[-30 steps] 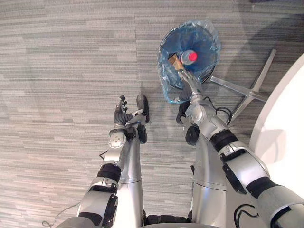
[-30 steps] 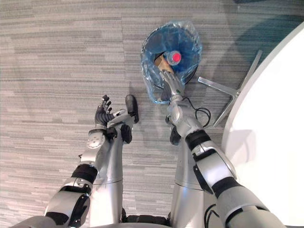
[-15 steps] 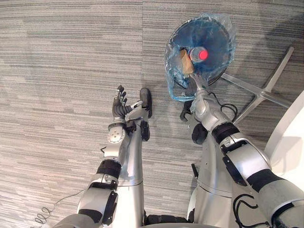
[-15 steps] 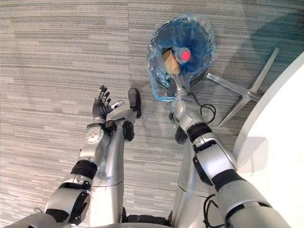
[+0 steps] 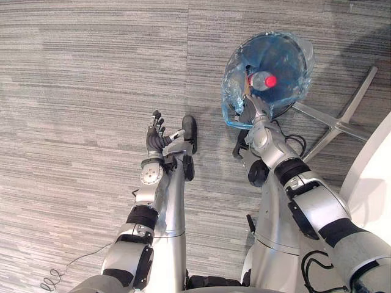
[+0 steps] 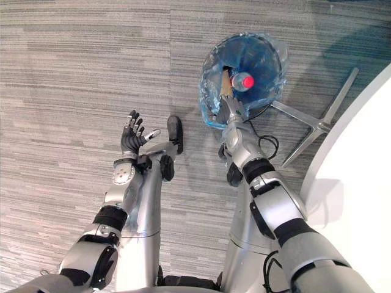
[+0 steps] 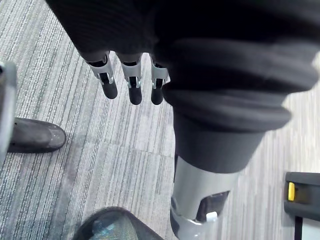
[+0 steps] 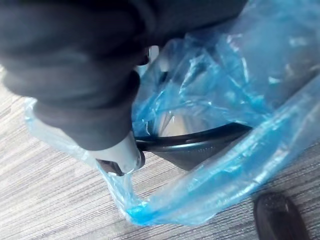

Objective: Gather rubbish on tea table into small bin, then transfer packed bag to large trash can.

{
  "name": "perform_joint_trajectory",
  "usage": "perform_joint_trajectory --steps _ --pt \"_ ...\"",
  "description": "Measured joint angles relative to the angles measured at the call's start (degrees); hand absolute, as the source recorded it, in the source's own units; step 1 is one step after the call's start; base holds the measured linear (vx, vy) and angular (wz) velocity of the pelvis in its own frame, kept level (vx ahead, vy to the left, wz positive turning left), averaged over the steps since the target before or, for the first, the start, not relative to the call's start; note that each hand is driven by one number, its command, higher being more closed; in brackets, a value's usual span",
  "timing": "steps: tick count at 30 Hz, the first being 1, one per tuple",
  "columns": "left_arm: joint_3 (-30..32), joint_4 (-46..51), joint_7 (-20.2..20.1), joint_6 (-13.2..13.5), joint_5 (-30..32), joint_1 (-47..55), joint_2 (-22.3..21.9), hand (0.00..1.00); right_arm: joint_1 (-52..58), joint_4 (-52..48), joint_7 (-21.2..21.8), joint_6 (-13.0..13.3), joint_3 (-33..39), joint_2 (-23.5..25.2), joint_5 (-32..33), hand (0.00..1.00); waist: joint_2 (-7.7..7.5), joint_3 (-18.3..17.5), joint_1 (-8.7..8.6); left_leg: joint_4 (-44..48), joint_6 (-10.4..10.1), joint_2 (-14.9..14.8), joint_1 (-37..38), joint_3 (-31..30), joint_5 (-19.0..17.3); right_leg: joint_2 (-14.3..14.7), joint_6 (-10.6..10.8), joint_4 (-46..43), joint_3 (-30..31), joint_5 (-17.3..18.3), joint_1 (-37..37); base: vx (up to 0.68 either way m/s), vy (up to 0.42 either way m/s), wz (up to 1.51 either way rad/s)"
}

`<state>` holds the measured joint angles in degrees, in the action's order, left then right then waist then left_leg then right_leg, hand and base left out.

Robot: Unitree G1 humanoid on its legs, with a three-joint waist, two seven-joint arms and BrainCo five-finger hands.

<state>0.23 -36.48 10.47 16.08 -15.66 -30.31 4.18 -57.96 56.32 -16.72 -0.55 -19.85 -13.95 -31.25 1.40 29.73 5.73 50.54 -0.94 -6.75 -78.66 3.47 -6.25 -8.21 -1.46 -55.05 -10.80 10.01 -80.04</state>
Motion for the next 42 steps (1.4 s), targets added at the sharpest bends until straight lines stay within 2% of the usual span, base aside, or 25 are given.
perform_joint_trajectory --steps 4,8,11,12,20,24,29,33,34,36,42 --pt "0.5 -0.1 0.7 -0.1 0.1 0.1 -0.2 0.0 1.9 -5.1 -0.9 -0.1 2.0 0.6 1.8 1.0 -0.01 0.0 -0.18 -0.1 0.0 -0.2 0.7 0.1 0.0 0.3 0.0 0.2 0.1 0.0 0.6 0.0 0.0 -0.03" --pt "1.9 -0.1 0.8 -1.4 0.6 1.2 -0.6 0.0 7.3 -16.3 -2.0 -0.7 3.2 1.5 4.6 1.0 -0.05 0.0 -0.43 0.7 0.0 -1.1 2.8 0.5 -0.6 1.2 -0.2 0.9 0.4 -0.2 3.1 0.0 0.003 -0.14" --pt "2.1 0.0 0.8 -2.2 0.6 4.1 -0.6 0.0 13.0 -26.3 -2.0 -0.1 3.1 2.8 6.0 1.0 -0.12 0.0 -2.23 0.2 0.1 -1.5 6.5 1.0 -1.2 1.8 -0.2 2.3 0.9 -0.4 6.8 0.0 0.014 -0.18" --pt "2.1 0.0 0.8 -2.5 0.6 5.3 -0.6 0.0 15.0 -29.1 -2.0 0.3 3.0 3.1 6.0 1.0 -0.19 -0.1 -2.22 -0.2 0.1 -2.1 8.6 1.5 -1.8 2.4 0.0 3.3 1.2 -0.6 8.7 -0.02 0.013 -0.28" --pt "-0.3 0.7 0.7 -3.5 1.8 10.7 -1.2 0.0 23.9 -33.2 -0.4 0.3 2.9 6.1 6.1 1.0 -1.25 -0.6 -3.29 -7.3 -0.8 -2.3 21.0 2.6 -1.7 3.6 0.6 11.1 1.3 -2.3 20.8 -0.01 -0.017 -0.11" --pt "-0.8 2.2 0.7 -3.7 2.0 12.8 -1.1 0.0 26.3 -35.6 0.6 0.6 2.9 8.0 6.1 1.0 -3.2 -1.8 -3.21 -10.5 -0.9 -2.2 26.2 3.2 -1.2 4.1 -0.3 14.9 1.1 -3.1 26.1 0.07 -0.008 -0.03" --pt "-2.3 2.2 0.3 -4.1 2.9 14.1 -0.9 0.0 29.5 -37.7 0.9 1.7 2.8 9.0 6.5 1.0 -3.61 -2.1 -2.98 -13.1 -0.9 -1.8 32.3 3.6 -1.2 4.0 -0.8 17.4 1.1 -3.4 32.2 0.07 0.014 0.03" --pt "-2.8 2.3 -0.5 -4.4 4.1 16.8 -0.7 0.0 36.2 -43.9 2.6 2.4 0.6 9.1 9.2 1.0 -3.91 -2.4 -2.95 -17.0 -0.9 -1.2 40.1 4.4 -1.1 4.0 -0.6 20.4 1.5 -3.3 39.3 0.08 -0.01 -0.03" --pt "-3.1 2.3 -0.5 -4.4 4.2 17.4 -0.6 0.0 37.2 -44.8 3.0 2.7 0.2 9.2 9.5 1.0 -3.98 -2.8 -3.02 -17.6 -0.9 -1.1 41.1 4.5 -1.2 4.0 -0.5 20.8 1.5 -3.3 40.2 0.04 -0.012 -0.02" --pt "-4.8 2.3 -0.6 -4.5 5.3 20.5 -0.5 0.0 41.4 -46.8 4.1 3.7 -1.3 9.2 10.7 1.0 -3.99 -6.3 -3.21 -19.5 -1.0 -1.0 44.3 4.8 -1.1 4.1 -0.3 22.5 1.5 -3.1 43.2 0.07 -0.008 0.0" --pt "-8.4 2.2 -1.9 -4.5 7.4 25.6 0.3 0.0 49.0 -48.9 7.3 5.6 -2.1 9.1 13.0 1.0 -4.06 -12.8 -3.41 -27.3 -2.0 0.1 53.2 5.1 0.0 4.6 0.5 28.9 1.7 -3.5 51.2 0.11 -0.002 -0.01"
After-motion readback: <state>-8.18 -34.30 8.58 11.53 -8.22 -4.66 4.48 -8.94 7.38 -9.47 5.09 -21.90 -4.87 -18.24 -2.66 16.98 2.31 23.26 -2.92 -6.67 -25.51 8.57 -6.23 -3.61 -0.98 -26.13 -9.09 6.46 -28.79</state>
